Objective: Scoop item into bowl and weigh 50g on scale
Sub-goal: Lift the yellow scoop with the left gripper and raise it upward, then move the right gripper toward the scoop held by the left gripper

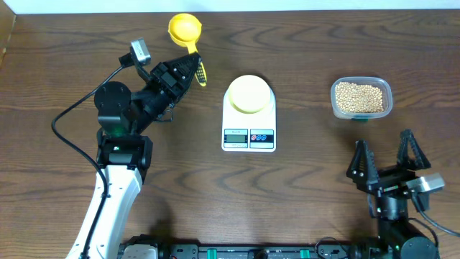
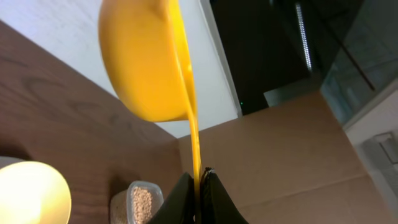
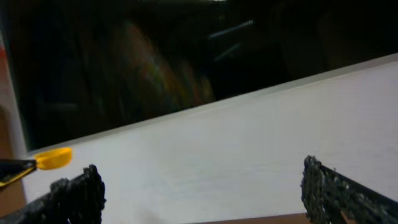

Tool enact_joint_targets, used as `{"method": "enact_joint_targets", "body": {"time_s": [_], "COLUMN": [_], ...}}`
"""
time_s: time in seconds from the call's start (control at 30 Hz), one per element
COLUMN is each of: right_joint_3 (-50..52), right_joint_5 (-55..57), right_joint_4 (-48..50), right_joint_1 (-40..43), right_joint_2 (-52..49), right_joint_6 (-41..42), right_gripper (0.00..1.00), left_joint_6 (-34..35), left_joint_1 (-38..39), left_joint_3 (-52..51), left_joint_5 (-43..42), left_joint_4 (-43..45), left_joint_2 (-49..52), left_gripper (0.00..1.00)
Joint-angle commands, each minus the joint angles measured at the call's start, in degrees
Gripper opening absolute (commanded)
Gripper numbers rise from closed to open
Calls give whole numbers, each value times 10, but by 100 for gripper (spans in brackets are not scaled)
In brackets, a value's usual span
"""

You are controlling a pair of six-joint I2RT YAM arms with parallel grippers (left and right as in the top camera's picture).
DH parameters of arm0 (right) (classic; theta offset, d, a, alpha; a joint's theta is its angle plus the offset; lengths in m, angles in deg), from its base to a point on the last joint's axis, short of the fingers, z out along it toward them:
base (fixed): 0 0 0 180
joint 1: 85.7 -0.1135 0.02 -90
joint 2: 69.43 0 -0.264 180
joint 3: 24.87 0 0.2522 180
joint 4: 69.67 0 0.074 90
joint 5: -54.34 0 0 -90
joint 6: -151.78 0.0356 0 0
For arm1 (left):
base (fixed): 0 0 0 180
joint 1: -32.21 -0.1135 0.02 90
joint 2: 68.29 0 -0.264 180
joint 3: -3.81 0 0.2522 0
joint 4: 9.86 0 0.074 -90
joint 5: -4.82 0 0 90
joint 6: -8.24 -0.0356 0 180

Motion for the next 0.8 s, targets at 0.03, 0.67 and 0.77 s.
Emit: {"method": "enact_joint_targets", "body": {"time_s": [0.03, 0.67, 0.77], "right_joint_3": [-126, -506, -506], "right_joint_5": [-29, -473, -446], "right_joint_4": [-42, 82, 198], "right_joint_1": [0, -49, -109], "right_joint_2": [-91, -700, -767], "right_joint_6": [-8, 272, 374], "right_gripper": [99, 98, 95], "left_joint_6": [-4, -4, -4], "left_joint_1": [0, 0, 0], "left_joint_3": [1, 1, 1], "left_joint_5": [-5, 70, 78], "left_joint_4": [8, 16, 16], "left_joint_2": [-5, -5, -5], "left_gripper": [7, 7, 7]}}
